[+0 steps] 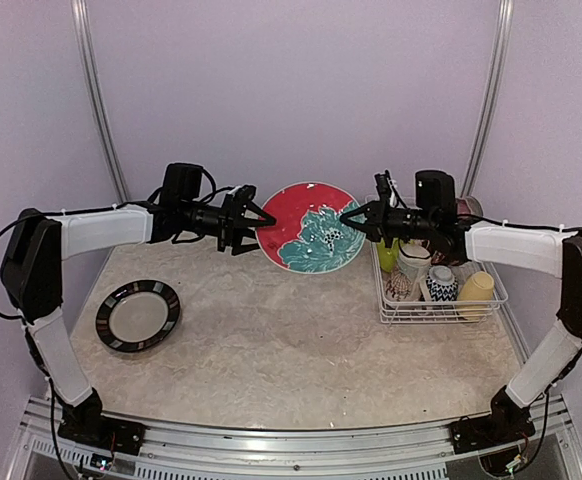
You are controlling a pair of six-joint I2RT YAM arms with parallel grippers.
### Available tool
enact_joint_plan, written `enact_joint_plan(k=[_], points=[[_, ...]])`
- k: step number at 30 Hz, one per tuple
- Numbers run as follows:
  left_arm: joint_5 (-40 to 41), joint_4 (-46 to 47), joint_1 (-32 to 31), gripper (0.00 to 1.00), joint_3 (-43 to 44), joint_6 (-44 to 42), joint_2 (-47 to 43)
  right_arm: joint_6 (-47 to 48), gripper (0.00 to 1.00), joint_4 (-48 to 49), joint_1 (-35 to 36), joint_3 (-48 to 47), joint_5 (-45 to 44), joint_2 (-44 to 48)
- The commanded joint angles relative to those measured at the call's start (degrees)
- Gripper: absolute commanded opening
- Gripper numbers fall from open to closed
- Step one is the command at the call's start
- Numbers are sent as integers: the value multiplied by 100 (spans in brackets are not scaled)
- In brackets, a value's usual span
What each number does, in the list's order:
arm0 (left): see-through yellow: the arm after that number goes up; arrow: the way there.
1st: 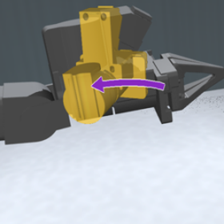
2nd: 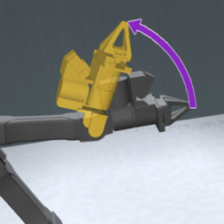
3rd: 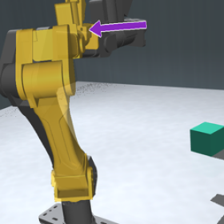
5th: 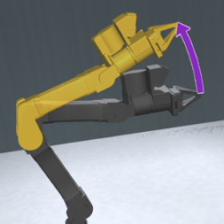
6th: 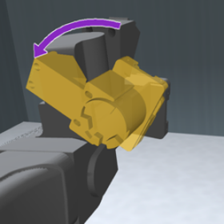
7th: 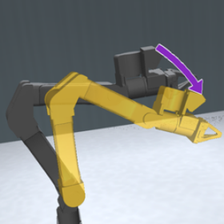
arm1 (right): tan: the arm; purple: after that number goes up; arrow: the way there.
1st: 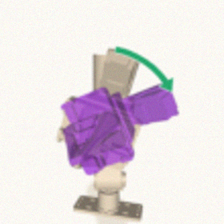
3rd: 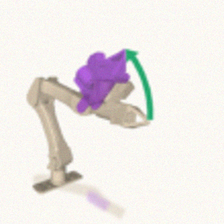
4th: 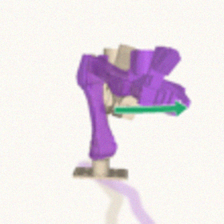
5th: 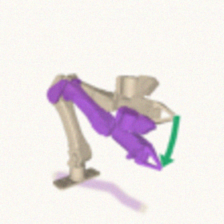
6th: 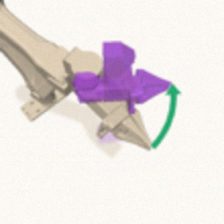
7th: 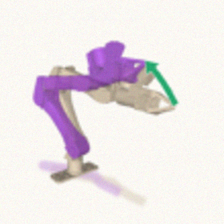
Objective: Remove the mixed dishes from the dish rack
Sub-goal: Pass from the right arm to the left
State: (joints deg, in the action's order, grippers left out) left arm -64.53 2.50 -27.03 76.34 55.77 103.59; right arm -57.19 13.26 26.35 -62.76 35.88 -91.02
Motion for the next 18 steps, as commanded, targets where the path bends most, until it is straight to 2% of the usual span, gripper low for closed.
enact_joint_plan(k=[1, 12, 16, 18], points=[[-166, 289, -17, 57, -92, 86, 74, -300, 0, 1170, 208, -260, 305, -38], [-53, 59, 79, 19, -33, -43, 72, -441, 0, 1688, 343, -18, 259, -117], [479, -214, 71, 0, -38, -232, -74, -432, 0, 1686, 363, 56, 191, -103], [907, -432, 74, 0, -49, -216, -174, -423, 0, 1678, 381, 154, 86, -51]])
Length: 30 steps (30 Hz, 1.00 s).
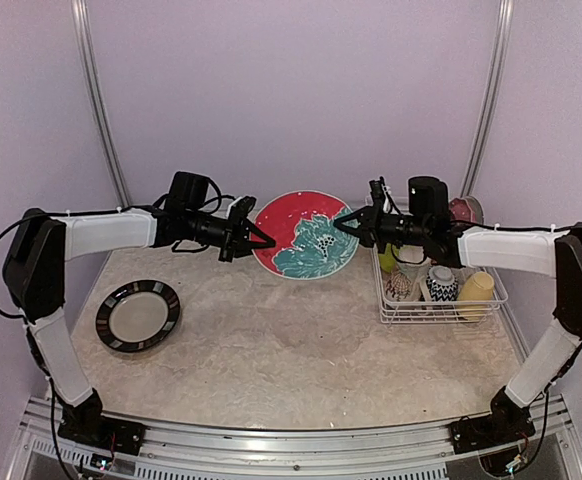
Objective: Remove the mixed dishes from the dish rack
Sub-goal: Pass from the right arm to the left, then place the plate on the plate.
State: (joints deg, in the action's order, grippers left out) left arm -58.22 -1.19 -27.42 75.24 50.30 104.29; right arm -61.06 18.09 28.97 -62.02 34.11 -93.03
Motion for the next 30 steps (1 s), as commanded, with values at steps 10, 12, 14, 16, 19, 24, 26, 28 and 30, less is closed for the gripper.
enact_joint_plan(k=[10, 12, 14, 16, 19, 24, 26, 28, 30], points=[[1864, -512, 195, 0, -946, 569, -1504, 635, 69, 694, 197, 348, 109, 139], [1946, -576, 357, 0, -1343, 577, -1925, 909, 88, 412, 197, 308, 82, 188], [2068, -826, 600, 0, -1749, 596, -2373, 1294, 98, 45, 186, 243, -9, 322], [2368, -1271, 891, 0, -2219, 477, -3007, 1776, 100, -307, 179, 232, -232, 569], [2864, -1948, 1389, 0, -2864, 371, -4196, 2474, 100, -692, 166, 343, -697, 1069], [3406, -3155, 2548, 0, -3673, 485, -5982, 3094, 100, -1235, 67, 290, -1053, 1420], [3332, -3465, 3112, 0, -3839, 518, -6466, 3190, 100, -1351, 11, 256, -1085, 1473], [3292, -3766, 3538, 0, -3888, 471, -6697, 3284, 100, -1368, -15, 260, -1035, 1525], [3221, -3957, 3928, 0, -3916, 332, -6789, 3346, 100, -1417, -31, 276, -1029, 1577]])
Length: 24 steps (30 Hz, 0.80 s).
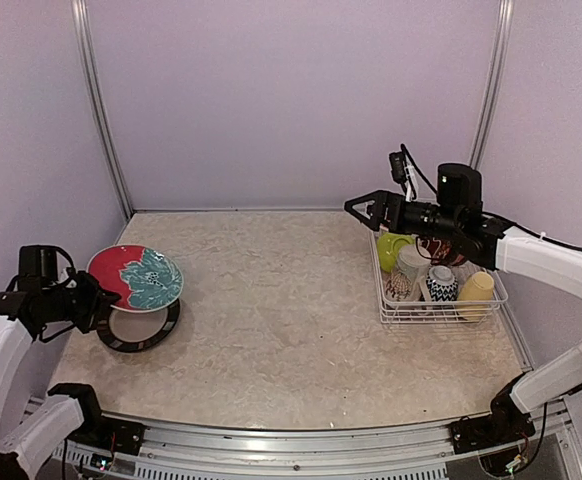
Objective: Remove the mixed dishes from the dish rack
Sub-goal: Place the plate on the plate.
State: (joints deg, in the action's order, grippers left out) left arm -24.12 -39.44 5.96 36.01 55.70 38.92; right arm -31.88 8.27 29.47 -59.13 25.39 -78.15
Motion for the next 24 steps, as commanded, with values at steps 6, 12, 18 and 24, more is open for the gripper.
enact_joint_plan(k=[6, 12, 18, 24], points=[[-1205, 471, 1458, 0, -435, -286, 200, 552, 100, -513, -110, 161, -274, 379], [-1168, 1051, 1474, 0, -748, -148, 548, 625, 100, -579, -117, 138, -286, 461], [-1210, 1369, 1480, 0, -926, -152, 961, 632, 100, -656, -117, 156, -371, 561], [-837, 1008, 1504, 37, -860, -266, 1088, 655, 100, -747, -126, 245, -555, 718]])
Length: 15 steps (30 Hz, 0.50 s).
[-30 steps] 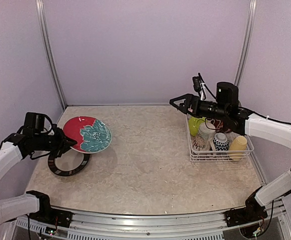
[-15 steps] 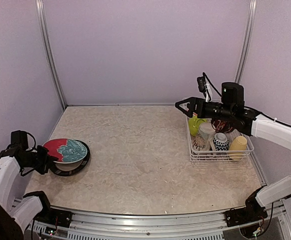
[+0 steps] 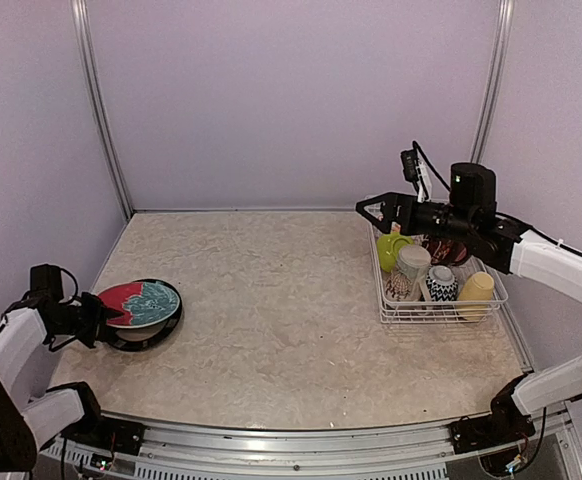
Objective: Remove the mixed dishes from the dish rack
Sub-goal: Place the plate on the plate.
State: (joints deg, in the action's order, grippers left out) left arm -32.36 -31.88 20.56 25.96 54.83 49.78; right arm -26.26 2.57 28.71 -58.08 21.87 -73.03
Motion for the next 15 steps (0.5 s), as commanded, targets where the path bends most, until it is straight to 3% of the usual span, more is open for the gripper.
enact_joint_plan(k=[1, 4, 11, 15], points=[[62, 119, 40, 43, 206, -185, 73, 88, 100, -178, -50, 158, -216, 210], [284, -180, 45, 53, 334, -38, 263, 80, 100, -185, -53, 176, -186, 203], [843, -770, 49, 97, 585, 207, 314, 122, 100, -324, -50, 157, -388, 290], [1012, -1193, 45, 99, 814, 331, 349, 144, 100, -408, -50, 141, -465, 337]])
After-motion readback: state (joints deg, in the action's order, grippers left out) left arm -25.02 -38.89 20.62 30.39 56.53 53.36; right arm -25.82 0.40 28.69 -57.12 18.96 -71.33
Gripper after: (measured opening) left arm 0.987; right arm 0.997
